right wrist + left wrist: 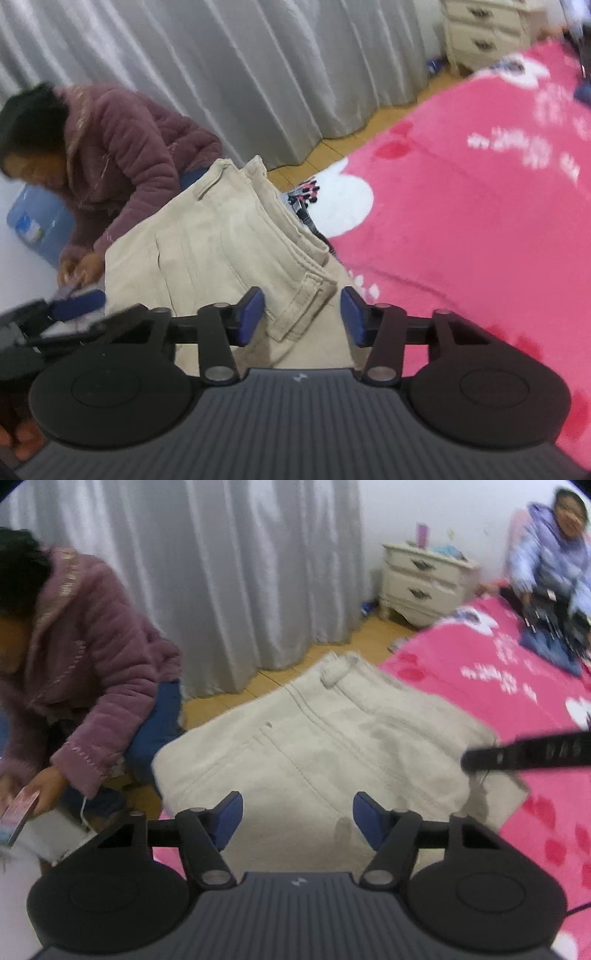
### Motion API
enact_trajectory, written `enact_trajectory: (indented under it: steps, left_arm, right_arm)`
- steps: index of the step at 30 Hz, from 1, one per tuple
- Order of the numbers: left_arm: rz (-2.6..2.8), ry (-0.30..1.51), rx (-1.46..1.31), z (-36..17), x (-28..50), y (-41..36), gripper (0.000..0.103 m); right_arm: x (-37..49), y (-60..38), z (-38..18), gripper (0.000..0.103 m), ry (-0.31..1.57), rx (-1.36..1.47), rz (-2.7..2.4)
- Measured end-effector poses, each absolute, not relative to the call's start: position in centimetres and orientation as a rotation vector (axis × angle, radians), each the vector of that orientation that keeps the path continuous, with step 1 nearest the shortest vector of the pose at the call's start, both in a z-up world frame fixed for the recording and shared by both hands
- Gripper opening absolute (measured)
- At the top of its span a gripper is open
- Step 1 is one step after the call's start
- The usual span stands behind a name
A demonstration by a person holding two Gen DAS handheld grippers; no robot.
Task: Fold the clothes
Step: 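Grasp the beige trousers at the waistband with the right gripper and lift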
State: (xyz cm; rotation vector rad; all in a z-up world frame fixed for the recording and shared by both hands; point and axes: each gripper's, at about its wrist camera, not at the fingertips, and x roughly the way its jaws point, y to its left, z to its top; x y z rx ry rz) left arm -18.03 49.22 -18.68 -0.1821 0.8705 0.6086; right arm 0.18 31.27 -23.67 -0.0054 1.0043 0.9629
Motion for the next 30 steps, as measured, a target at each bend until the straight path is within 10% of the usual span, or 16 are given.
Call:
enact_trajectory:
  steps: [23,30]
  left_arm:
    - [0.371,0.972,-0.117,-18.0,-16.8,51.2,0.064]
    - [0.116,0.922,-0.052,-14.7,-13.2,47.2,0.078]
  right_arm:
    - [1.6,30.8,-24.7,0.022,1.094,0.176,0.992]
    - [2.5,29.6,-22.8,0.015,1.112,0.283,1.106]
